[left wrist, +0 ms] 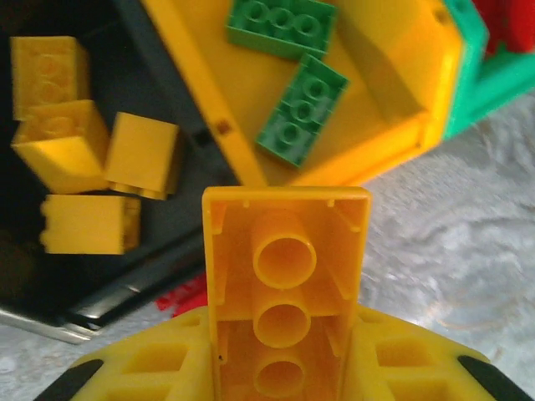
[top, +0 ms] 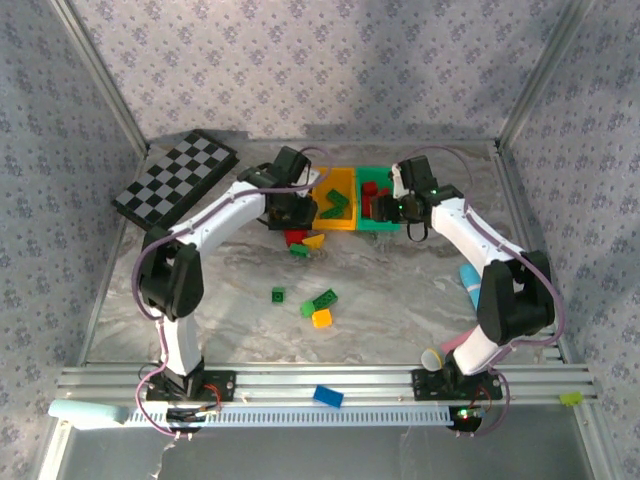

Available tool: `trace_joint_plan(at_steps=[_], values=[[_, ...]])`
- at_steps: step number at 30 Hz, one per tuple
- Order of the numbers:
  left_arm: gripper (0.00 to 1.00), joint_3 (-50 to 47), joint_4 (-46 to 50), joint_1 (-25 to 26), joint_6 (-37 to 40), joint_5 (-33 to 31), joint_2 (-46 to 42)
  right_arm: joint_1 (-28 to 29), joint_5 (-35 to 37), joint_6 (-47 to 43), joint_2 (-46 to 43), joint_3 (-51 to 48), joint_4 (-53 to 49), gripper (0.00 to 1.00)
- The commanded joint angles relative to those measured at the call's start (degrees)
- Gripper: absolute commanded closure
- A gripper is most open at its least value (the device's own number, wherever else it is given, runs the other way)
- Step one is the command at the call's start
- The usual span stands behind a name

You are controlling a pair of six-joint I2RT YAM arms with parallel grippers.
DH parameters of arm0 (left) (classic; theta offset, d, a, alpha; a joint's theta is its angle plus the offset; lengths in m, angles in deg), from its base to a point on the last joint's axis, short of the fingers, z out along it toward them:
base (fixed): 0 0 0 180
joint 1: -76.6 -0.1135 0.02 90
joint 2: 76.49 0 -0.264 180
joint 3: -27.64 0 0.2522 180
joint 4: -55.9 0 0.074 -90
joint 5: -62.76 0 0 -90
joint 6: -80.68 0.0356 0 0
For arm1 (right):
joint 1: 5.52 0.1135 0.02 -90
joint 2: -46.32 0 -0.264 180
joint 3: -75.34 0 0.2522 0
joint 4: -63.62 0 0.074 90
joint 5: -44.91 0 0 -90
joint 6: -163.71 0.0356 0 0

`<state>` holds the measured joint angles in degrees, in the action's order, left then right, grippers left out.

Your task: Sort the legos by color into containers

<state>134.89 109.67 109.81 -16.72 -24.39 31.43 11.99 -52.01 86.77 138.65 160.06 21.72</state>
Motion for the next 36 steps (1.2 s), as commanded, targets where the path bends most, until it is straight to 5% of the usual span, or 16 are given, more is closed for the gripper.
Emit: trace_joint_plan(at_steps=[1, 8, 12, 16, 23, 31, 36], values=[[0.7, 2.36, -0.8, -1.05, -2.87, -3.89, 3.51, 0.97, -0.9, 1.05, -1.5, -1.08, 0.5, 0.41], [0.6, 9.64, -1.51, -2.92, -5.02, -7.75, 11.01, 3.83, -2.71, 0.86, -0.9, -1.66, 1.06, 0.41], [0.44, 12.58, 1.4, -3.18, -6.21, -9.6, 13.19, 8.03, -3.32, -0.35, 0.92, -0.75, 0.76, 0.41], [0.18, 10.13, 0.36, -3.21, -7.01, -10.93, 10.64, 12.76, -5.42, -2.82, 3.28, -0.12, -0.16, 0.41], [0.17, -1.75, -6.66, -3.35, -9.05, -11.29, -0.09, 21.64, -8.41, -5.56, -0.45, -7.44, -2.77, 0.41], [0.17, -13.54, -13.64, -3.84, -13.79, -10.41, -9.53, 35.99, -3.21, 0.71, -4.98, -12.1, -8.47, 0.38], [0.17, -18.26, -16.86, -3.8, -15.33, -10.51, -13.42, 40.24, -1.41, 4.52, -1.86, -13.07, -6.58, 0.36]])
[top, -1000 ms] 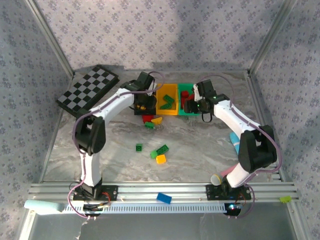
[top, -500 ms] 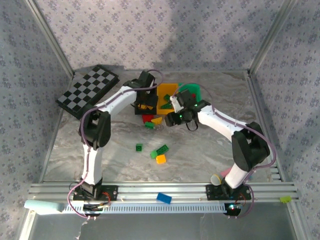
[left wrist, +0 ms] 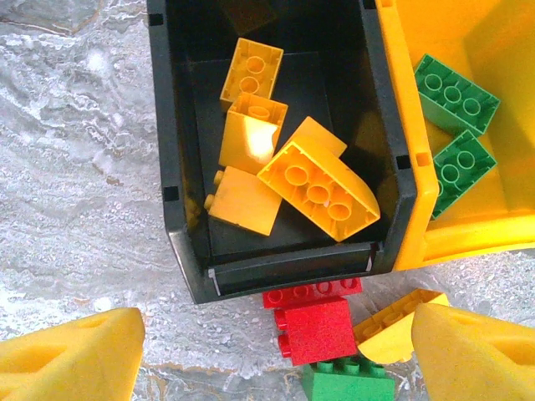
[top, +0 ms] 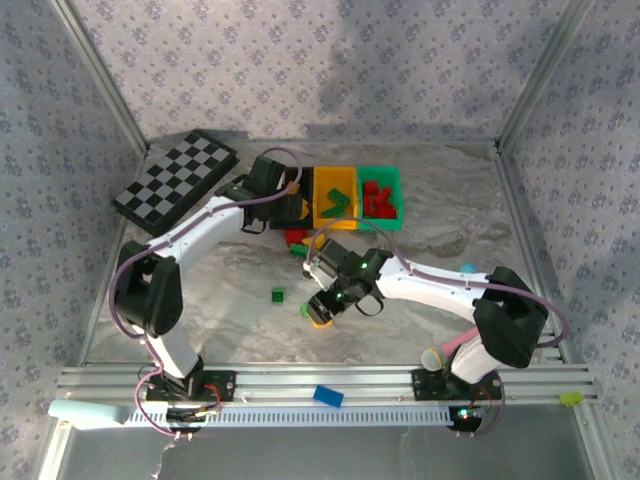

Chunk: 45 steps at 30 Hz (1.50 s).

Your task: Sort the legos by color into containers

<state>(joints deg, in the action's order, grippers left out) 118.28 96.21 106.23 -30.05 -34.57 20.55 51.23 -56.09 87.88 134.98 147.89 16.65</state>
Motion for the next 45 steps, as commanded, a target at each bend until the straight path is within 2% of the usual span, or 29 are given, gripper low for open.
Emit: trace_joint_plan(at_steps=[1, 7, 21, 23, 26, 27, 31, 34, 38, 45], values=[[0.17, -2.26, -3.72, -0.19, -1.95, -0.13, -3.17, 1.58, 3.31, 3.79, 3.06, -0.35, -1.49, 0.35], [0.17, -5.47, -4.2, -0.23, -1.52, -0.49, -6.68, 3.88, 6.25, 6.21, 7.2, 1.86, -1.83, 0.35], [0.17, -10.99, -5.63, -0.66, -2.25, -1.56, -10.17, 5.99, 7.14, 8.61, 12.6, 5.11, -1.48, 0.35], [0.17, -11.46, -5.81, -0.76, -2.21, -1.68, -10.62, 5.87, 7.97, 8.79, 13.2, 5.11, -1.89, 0.38], [0.17, -12.04, -6.1, -0.87, -2.29, -1.7, -11.15, 5.65, 8.48, 8.76, 12.8, 4.8, -1.8, 0.54], [0.17, -12.15, -6.09, -0.96, -2.3, -1.79, -11.2, 5.52, 8.5, 8.55, 12.24, 4.76, -1.64, 0.56], [0.17, -13.1, -6.28, -1.18, -2.79, -1.9, -11.5, 5.05, 8.34, 4.8, 8.8, 5.27, 0.2, 0.57], [0.17, -14.51, -7.35, -1.63, -4.14, -0.94, -11.81, 2.09, 7.0, 1.42, 7.56, 7.38, 2.15, 0.57], [0.17, -17.16, -7.54, -2.27, -6.67, -0.7, -13.74, -4.6, 5.78, -1.55, 8.76, 15.86, 2.55, 0.57], [0.17, -24.93, -10.09, -5.18, -11.79, 1.35, -20.47, -13.58, 5.83, -3.19, 19.23, 31.98, 2.88, 0.56]])
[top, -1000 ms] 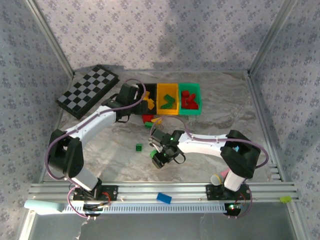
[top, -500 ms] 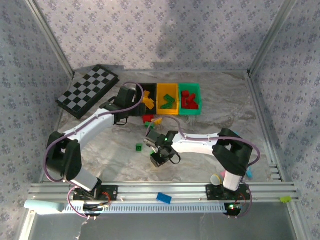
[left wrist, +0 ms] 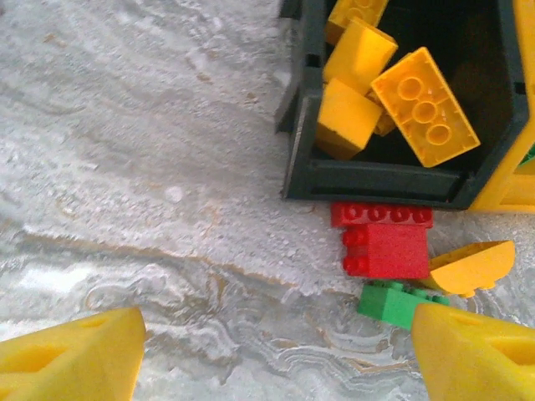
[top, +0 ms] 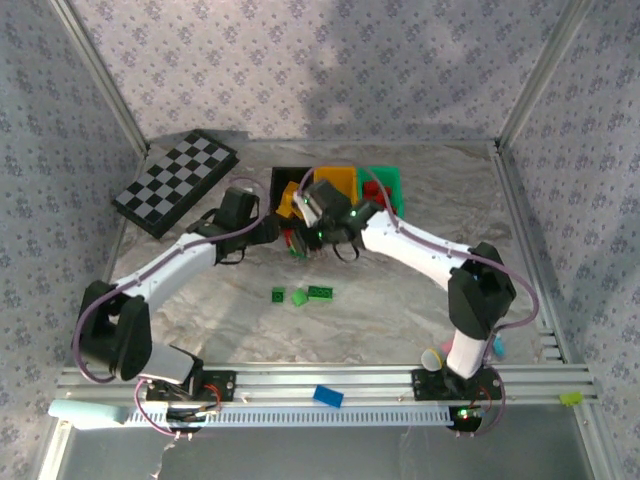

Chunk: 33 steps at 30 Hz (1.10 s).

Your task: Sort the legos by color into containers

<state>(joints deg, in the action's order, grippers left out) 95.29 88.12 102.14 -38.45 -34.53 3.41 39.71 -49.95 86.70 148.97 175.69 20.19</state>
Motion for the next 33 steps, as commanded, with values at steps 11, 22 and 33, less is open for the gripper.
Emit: trace_joint_plan(at_steps=[11, 22, 33], values=[[0.17, -6.78, -1.76, -1.93, -4.58, 1.57, -9.18, -7.89, 1.44, -3.59, 28.09, 36.15, -7.35, 0.53], [0.17, -7.15, -3.81, -1.92, -4.34, 4.26, -7.79, -7.41, 0.77, -6.86, 26.87, 38.4, -9.96, 0.36], [0.17, -7.07, -6.44, -1.97, -3.83, 5.76, -5.05, -4.15, -1.39, -9.31, 2.87, 2.89, -2.66, 0.38]])
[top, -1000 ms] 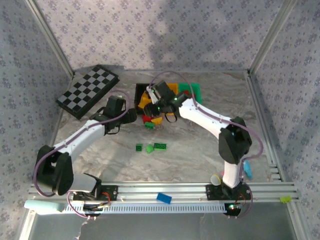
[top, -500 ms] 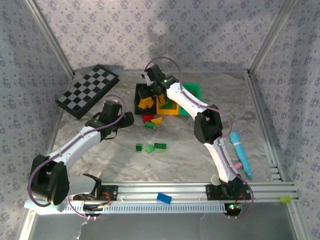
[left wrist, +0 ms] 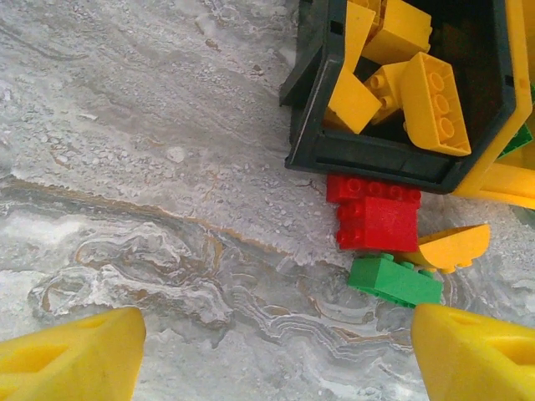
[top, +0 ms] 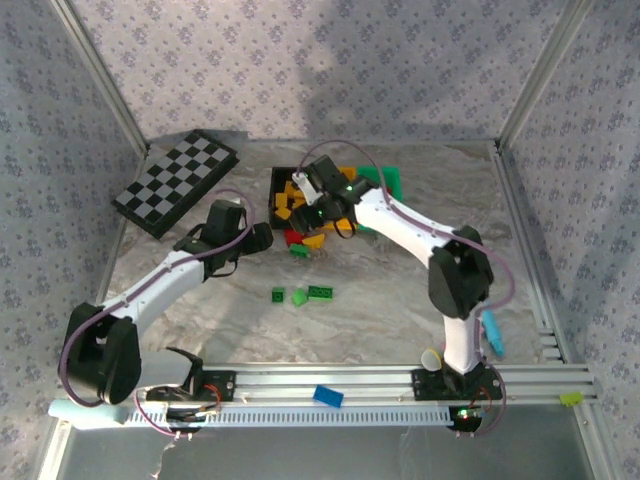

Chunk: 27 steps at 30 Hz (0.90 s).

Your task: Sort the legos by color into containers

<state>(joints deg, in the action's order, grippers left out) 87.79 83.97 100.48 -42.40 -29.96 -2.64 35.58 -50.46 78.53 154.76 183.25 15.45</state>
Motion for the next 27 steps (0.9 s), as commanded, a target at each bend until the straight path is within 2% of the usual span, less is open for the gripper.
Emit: trace_joint_plan(at_steps=[1, 5, 18, 27], values=[[0.17, 0.45, -2.58, -0.26, 0.08, 1.43, 1.33, -0.07, -1.04, -0.93, -3.23, -5.97, 2.24, 0.38], [0.17, 0.79, -3.74, -0.22, -0.42, 3.01, 2.84, -0.41, -2.6, 0.67, -1.36, -8.0, 3.71, 0.38], [0.17, -0.21, -1.92, -0.06, -0.41, 1.72, 0.88, -1.38, -7.55, -0.67, 10.98, 0.96, 4.31, 0.4], [0.17, -0.25, -1.4, -0.06, -0.32, 1.34, 0.84, -3.39, -8.12, -2.76, 14.57, 2.92, 3.62, 0.4]])
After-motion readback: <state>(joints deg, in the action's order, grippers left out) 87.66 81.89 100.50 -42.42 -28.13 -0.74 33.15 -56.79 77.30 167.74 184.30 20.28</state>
